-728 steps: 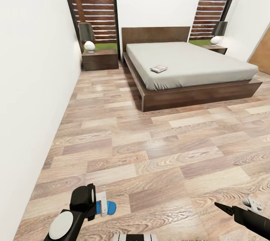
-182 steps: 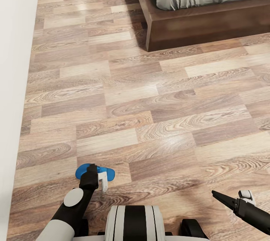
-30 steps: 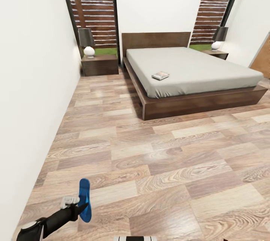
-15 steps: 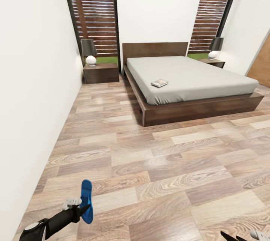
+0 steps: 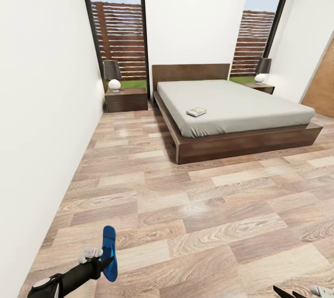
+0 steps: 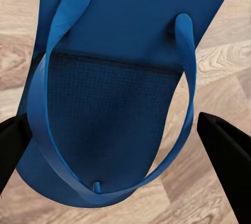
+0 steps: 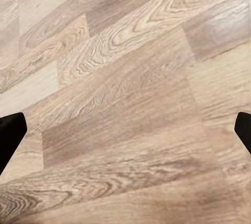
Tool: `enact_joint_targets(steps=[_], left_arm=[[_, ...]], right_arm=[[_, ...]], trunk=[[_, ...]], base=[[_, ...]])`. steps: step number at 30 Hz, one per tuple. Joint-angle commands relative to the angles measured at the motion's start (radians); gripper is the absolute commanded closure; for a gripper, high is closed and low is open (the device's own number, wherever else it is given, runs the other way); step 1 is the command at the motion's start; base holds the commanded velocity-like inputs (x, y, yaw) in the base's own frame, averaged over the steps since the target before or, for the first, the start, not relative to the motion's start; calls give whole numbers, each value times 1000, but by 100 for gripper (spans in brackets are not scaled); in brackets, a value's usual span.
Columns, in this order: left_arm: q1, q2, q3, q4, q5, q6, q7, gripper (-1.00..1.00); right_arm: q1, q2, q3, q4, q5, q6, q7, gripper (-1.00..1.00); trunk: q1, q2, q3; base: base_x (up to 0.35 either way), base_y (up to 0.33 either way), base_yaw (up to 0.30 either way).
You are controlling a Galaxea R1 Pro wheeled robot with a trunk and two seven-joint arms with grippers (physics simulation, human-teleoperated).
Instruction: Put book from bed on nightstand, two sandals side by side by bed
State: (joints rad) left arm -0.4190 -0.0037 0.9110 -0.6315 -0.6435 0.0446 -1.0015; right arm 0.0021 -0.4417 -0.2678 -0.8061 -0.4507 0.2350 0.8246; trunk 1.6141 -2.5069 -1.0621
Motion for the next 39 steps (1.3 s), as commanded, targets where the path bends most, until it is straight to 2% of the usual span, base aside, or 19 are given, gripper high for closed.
enact_joint_targets(steps=[1, 7, 19, 21, 25, 31, 39], left_arm=[[-1, -1, 6, 0, -6, 5, 4, 100], [-1, -4, 6, 1, -5, 5, 72, 100], [-1, -5, 6, 43, -5, 5, 88, 100], [-1, -5, 6, 44, -6, 5, 88, 100], [-1, -5, 6, 44, -6, 5, 87, 100], [-1, -5, 6, 45, -7, 5, 88, 100], [-1, -5, 6, 45, -7, 5, 89, 100]], right_arm=[[0, 0, -1, 7, -9, 10, 2, -100], [0, 1, -1, 92, -9, 8, 0, -100], [1, 9, -1, 120, -8, 3, -2, -100], [0, 19, 1, 120, -7, 2, -3, -100], [1, 58, 1, 120, -5, -1, -4, -100], [1, 63, 1, 120, -5, -2, -3, -100], [1, 63, 1, 120, -5, -2, -3, -100]], trunk=[[-1, 0, 3], [-3, 1, 26], [-9, 4, 73], [-10, 5, 81], [-11, 6, 96], [-14, 7, 119], [-45, 63, 144]], base=[[0, 0, 0], [0, 0, 0], [0, 0, 0], [0, 0, 0], [0, 0, 0], [0, 0, 0], [0, 0, 0]])
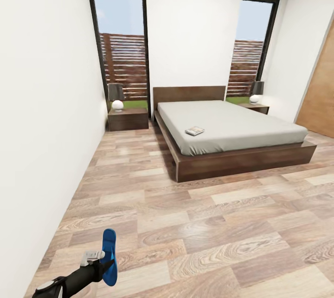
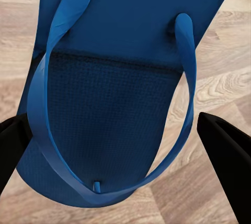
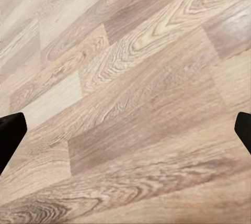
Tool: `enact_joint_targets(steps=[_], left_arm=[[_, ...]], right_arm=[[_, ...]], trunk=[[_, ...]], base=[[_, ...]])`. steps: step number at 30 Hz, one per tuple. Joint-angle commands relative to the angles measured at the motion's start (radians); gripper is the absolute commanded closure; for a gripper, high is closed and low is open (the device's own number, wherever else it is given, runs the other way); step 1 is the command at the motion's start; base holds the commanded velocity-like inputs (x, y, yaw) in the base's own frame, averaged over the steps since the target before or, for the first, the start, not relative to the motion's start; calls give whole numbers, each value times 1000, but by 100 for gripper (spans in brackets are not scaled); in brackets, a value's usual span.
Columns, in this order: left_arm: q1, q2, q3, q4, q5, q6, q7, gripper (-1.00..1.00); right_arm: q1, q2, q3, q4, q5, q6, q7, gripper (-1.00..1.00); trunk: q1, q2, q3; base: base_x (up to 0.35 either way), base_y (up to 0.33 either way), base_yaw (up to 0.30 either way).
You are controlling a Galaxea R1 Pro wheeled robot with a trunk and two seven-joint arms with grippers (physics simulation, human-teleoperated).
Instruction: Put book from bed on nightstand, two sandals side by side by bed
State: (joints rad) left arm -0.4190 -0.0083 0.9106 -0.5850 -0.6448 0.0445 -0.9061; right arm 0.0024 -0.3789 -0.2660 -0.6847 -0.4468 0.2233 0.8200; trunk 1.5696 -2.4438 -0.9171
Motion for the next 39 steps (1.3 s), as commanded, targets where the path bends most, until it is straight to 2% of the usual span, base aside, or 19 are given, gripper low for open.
enact_joint_targets(steps=[1, 13, 23, 39], left_arm=[[-1, -1, 7, -1, -6, 5, -7, 100], [-1, -1, 7, -1, -6, 5, -7, 100], [-1, -1, 7, -1, -4, 5, -9, 100], [-1, 0, 7, 33, -4, 1, -7, 100]], right_arm=[[0, 0, -1, -1, -9, 10, 2, -100], [0, 0, -2, -1, -10, 10, 3, -100], [0, 0, -2, -3, -10, 10, 5, -100], [0, 0, -2, -2, -10, 10, 2, -100]], trunk=[[-4, 7, 2], [-50, 91, 40], [-50, 91, 40], [-50, 91, 40]], base=[[0, 0, 0], [0, 0, 0], [0, 0, -13], [0, 0, -268]])
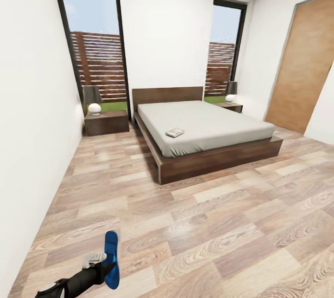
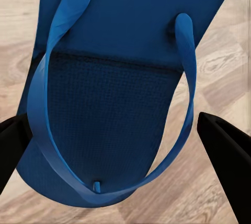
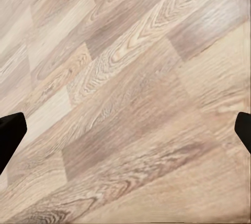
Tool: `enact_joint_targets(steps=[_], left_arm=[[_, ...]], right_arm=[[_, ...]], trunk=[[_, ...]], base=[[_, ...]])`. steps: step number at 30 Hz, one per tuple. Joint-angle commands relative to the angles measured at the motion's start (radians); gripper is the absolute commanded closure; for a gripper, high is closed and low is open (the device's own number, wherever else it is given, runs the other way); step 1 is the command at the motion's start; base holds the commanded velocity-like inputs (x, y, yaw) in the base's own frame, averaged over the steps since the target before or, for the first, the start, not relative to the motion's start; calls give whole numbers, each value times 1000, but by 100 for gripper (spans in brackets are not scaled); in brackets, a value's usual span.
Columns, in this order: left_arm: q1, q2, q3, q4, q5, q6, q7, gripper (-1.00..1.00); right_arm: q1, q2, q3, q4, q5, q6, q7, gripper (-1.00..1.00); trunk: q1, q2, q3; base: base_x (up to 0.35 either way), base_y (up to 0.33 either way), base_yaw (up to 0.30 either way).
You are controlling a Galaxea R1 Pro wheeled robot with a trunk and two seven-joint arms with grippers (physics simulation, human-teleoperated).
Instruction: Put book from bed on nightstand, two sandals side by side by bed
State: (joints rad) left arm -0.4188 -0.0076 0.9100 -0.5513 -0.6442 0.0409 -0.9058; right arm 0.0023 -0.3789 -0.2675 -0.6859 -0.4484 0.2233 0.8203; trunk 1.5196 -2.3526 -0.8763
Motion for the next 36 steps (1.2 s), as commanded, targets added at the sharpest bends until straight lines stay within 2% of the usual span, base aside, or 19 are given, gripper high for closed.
enact_joint_targets(steps=[1, 8, 15, 23, 36], left_arm=[[-1, -1, 7, -1, -5, 4, -7, 100], [-1, 0, 7, -1, -5, 4, -7, 100], [-1, 0, 7, -1, -5, 4, -7, 100], [36, -5, 6, 21, -5, 5, -7, 100], [40, -5, 6, 30, -5, 4, -5, 100]], right_arm=[[0, 0, -1, -1, -9, 10, 2, -100], [0, 0, -1, -1, -9, 10, 2, -100], [0, 0, -1, 0, -10, 10, 3, -100], [2, 0, -3, 6, -21, 17, 5, -100], [2, 0, -3, 6, -21, 16, 5, -100]], trunk=[[0, 0, -1], [0, 0, -1], [0, 0, -1], [0, 0, -1], [0, 0, -1]], base=[[0, 0, -284], [0, 0, -176], [0, 0, -10], [0, 0, 0], [0, 0, 0]])
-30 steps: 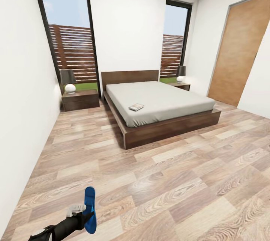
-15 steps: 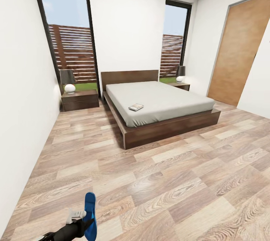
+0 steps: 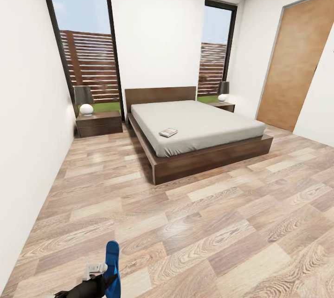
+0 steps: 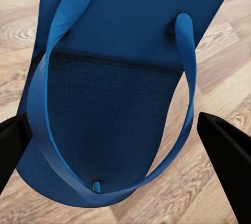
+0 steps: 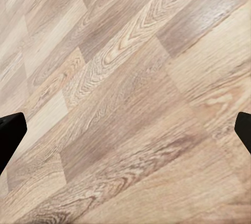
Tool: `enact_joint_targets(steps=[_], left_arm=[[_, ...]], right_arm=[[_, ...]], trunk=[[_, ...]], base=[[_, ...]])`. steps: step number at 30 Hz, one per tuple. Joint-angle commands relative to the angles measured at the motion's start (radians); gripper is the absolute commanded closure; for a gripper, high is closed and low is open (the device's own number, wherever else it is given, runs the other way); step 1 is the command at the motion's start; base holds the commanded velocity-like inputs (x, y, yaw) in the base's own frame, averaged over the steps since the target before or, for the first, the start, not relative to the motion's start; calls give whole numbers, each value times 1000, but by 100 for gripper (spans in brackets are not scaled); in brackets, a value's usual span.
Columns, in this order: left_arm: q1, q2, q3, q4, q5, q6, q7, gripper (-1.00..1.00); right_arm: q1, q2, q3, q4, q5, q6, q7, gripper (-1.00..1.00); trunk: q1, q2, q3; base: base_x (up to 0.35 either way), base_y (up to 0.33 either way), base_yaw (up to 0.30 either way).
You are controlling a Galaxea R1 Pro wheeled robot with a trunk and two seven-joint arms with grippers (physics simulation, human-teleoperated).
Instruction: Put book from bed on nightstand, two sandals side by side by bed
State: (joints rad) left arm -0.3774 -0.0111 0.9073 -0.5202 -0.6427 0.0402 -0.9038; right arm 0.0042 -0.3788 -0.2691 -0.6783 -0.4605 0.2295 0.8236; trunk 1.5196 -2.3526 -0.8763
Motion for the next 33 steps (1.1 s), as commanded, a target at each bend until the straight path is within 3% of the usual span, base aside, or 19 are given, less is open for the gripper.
enact_joint_targets(steps=[1, 15, 33], left_arm=[[-1, -1, 8, -1, -6, 4, -7, 100], [-2, -1, 7, -1, -6, 5, -5, 100], [-1, -1, 7, -1, -6, 6, -6, 100]], right_arm=[[0, 0, -1, -1, -9, 10, 2, -100], [0, 1, -1, -1, -9, 10, 1, -100], [0, 1, -1, -1, -9, 10, 0, -100]], trunk=[[0, 0, -1], [0, 0, -1], [0, 0, -1]], base=[[0, 0, 0], [8, 0, 0], [298, 0, 0]])
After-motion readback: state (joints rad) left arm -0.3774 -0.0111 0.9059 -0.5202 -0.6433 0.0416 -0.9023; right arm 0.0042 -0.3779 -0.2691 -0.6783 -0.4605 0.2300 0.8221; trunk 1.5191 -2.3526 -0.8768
